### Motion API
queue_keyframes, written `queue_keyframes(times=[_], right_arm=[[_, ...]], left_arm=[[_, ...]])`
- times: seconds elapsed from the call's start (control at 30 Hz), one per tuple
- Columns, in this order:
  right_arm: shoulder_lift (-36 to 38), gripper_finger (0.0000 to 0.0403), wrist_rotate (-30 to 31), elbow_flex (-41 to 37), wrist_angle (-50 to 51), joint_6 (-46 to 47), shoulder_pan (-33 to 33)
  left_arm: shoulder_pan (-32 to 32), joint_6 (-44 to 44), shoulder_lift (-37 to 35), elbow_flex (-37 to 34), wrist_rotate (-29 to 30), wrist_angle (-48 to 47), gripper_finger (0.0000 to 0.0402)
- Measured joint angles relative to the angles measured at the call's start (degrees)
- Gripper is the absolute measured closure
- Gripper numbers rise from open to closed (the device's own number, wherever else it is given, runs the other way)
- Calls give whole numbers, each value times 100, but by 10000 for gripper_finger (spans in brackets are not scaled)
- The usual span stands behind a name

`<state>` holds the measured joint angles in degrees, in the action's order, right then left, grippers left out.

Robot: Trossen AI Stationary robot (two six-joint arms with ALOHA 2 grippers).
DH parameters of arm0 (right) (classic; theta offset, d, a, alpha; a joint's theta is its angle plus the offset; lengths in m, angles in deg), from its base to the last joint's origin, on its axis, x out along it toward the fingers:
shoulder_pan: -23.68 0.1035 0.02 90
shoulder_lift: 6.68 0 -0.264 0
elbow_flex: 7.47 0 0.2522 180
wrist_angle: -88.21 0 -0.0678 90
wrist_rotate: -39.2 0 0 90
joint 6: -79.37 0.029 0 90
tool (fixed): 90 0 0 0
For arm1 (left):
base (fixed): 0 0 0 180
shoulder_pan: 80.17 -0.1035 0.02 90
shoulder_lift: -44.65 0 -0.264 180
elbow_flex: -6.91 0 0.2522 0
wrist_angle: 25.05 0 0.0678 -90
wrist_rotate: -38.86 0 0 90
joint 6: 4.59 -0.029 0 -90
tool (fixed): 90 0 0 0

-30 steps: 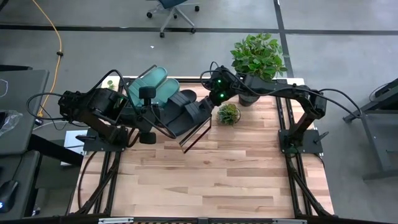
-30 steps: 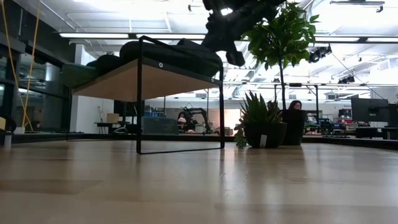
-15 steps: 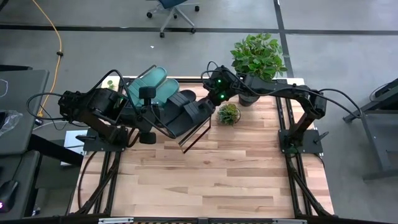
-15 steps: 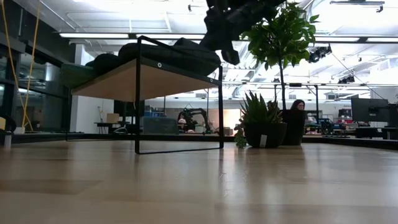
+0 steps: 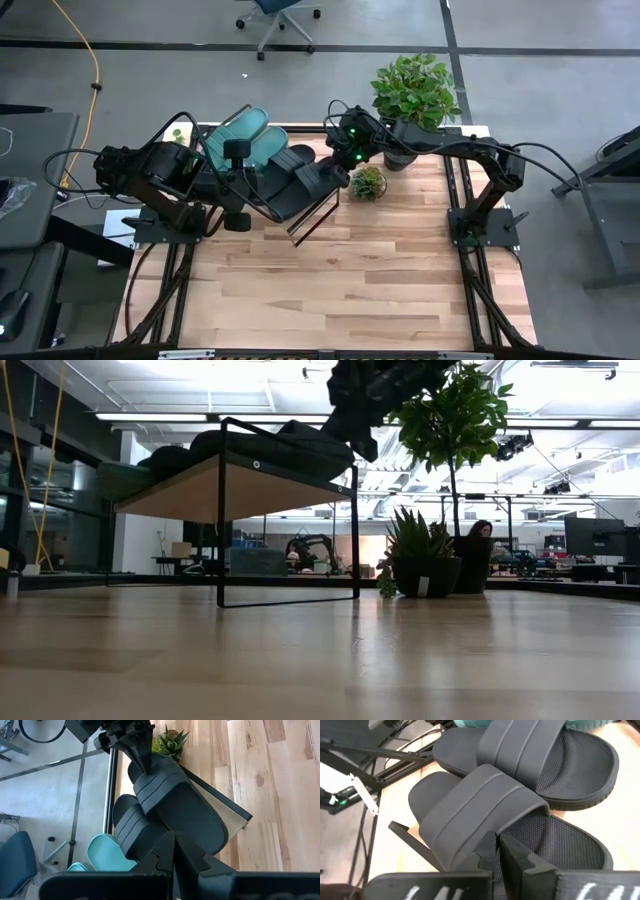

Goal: Pick and place slippers onto the shelf
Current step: Put the black pair of slippers on the shelf

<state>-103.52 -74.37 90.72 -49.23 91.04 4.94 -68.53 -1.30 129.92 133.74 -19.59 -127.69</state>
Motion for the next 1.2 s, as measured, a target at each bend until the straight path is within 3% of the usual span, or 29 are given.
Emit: queue_keyframes(times=[0.53, 1.0, 1.2], right_arm=[[50, 403, 229, -2, -226, -819, 120], [33, 402, 210, -2, 37, -847, 81], [33, 383, 145, -2, 66, -622, 76]], left_arm=[[0, 9, 0, -1, 0, -2, 401], [0, 7, -2, -1, 0, -2, 401], [0, 7, -2, -1, 0, 0, 401]])
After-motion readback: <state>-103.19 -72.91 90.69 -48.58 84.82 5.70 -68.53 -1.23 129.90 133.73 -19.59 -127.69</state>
